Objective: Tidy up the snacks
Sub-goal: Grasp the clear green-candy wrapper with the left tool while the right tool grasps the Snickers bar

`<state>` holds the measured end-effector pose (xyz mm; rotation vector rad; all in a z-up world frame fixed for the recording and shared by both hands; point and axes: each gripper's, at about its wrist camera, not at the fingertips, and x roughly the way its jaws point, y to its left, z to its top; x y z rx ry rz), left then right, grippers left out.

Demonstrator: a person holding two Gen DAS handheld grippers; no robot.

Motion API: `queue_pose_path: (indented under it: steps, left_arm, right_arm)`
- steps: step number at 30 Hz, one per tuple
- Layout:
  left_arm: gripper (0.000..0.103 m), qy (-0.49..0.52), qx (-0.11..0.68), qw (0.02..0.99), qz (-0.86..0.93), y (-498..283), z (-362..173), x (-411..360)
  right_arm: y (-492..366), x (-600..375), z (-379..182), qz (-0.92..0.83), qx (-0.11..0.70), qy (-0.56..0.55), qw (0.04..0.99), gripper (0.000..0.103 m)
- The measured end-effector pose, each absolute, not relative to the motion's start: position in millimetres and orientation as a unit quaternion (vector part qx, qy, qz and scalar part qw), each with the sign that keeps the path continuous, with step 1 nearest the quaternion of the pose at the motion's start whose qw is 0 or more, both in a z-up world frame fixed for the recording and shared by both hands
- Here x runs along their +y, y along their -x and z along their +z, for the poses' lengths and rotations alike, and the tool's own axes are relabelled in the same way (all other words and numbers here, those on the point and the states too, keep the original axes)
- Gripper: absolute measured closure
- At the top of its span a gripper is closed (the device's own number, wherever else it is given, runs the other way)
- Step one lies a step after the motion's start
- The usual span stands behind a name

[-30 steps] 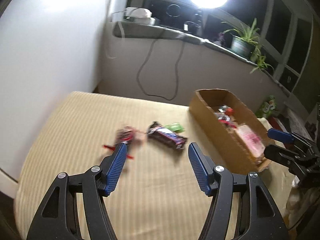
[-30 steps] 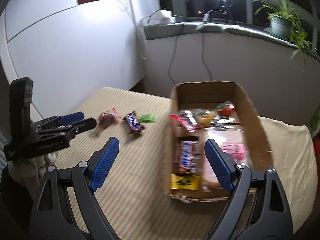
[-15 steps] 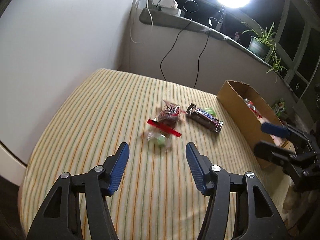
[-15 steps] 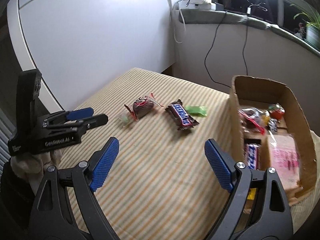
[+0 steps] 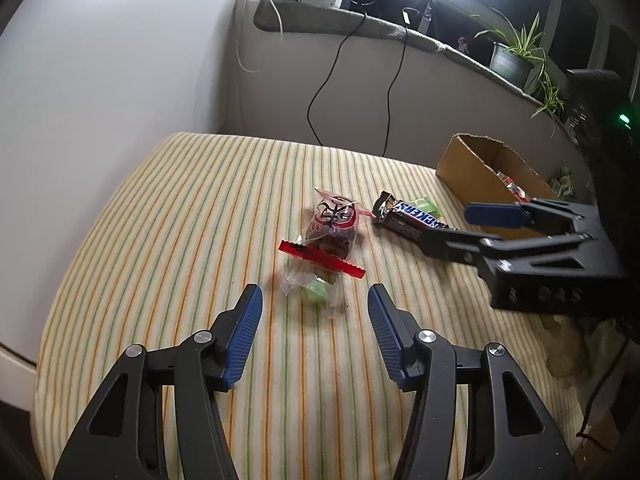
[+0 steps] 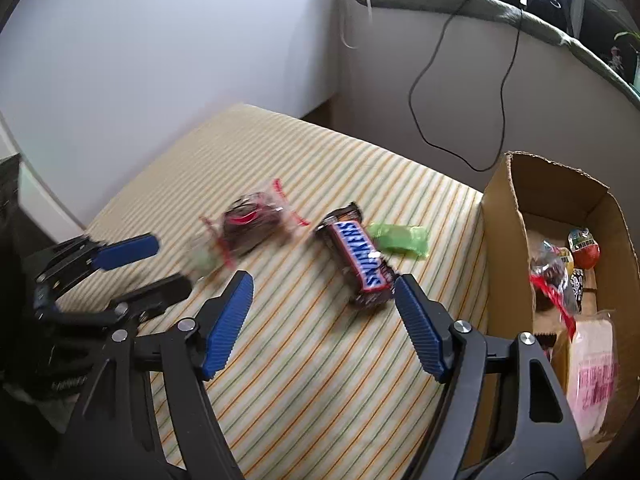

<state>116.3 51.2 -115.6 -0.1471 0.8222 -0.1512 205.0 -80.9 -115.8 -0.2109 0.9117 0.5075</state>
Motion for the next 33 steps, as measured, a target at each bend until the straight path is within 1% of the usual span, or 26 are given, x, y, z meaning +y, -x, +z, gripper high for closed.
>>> queue_pose_path:
  steps: [4, 9, 10, 14, 17, 19, 20, 21, 23, 24, 26, 29, 33]
  left_arm:
    - [0.049, 0.062, 0.404, 0.909, -0.079, -121.5, -119.0, 47.8]
    - [0.049, 0.047, 0.41, 0.907, -0.084, -129.6, -122.7, 42.1]
    - [0.05, 0.045, 0.412, 0.906, -0.084, -131.9, -123.7, 41.1]
    - [0.057, 0.045, 0.419, 0.903, -0.084, -137.7, -127.6, 40.9]
    - [0.064, 0.047, 0.424, 0.901, -0.084, -139.4, -130.8, 41.9]
    - [0.073, 0.047, 0.425, 0.9, -0.083, -140.0, -131.6, 42.3]
    - [0.076, 0.047, 0.425, 0.9, -0.083, -140.1, -131.6, 42.0]
    - [0.077, 0.046, 0.424, 0.901, -0.082, -139.8, -131.5, 41.7]
    - [0.078, 0.044, 0.423, 0.902, -0.08, -139.0, -130.9, 41.2]
    - [0.078, 0.044, 0.422, 0.902, -0.079, -138.4, -130.6, 42.0]
    - [0.078, 0.046, 0.42, 0.903, -0.077, -137.3, -130.0, 43.2]
    - [0.079, 0.049, 0.418, 0.904, -0.077, -133.9, -128.5, 45.3]
    - [0.079, 0.052, 0.415, 0.905, -0.073, -129.2, -126.7, 47.4]
  right_arm:
    - [-223.1, -75.7, -124.6, 0.227, 0.45, 0.101, 0.858, 0.032]
    - [-238.1, -66.7, -134.1, 0.205, 0.456, 0.122, 0.858, 0.033]
    - [-241.2, -65.9, -136.7, 0.203, 0.458, 0.123, 0.856, 0.033]
    - [-248.5, -62.4, -144.4, 0.198, 0.463, 0.126, 0.855, 0.033]
    - [-253.5, -60.4, -150.0, 0.197, 0.469, 0.126, 0.852, 0.033]
    - [-255.5, -61.1, -152.1, 0.197, 0.47, 0.127, 0.851, 0.033]
    - [-255.5, -59.5, -153.1, 0.197, 0.469, 0.128, 0.851, 0.034]
    - [-259.0, -57.1, -154.5, 0.198, 0.469, 0.13, 0.851, 0.036]
    - [-258.9, -55.9, -154.6, 0.201, 0.469, 0.131, 0.85, 0.051]
    - [-257.8, -55.5, -154.3, 0.202, 0.468, 0.131, 0.85, 0.054]
    - [-256.1, -54.7, -153.0, 0.204, 0.467, 0.132, 0.85, 0.066]
    - [-253.0, -54.0, -152.5, 0.21, 0.465, 0.131, 0.85, 0.073]
    - [-246.6, -54.6, -153.1, 0.215, 0.464, 0.127, 0.85, 0.073]
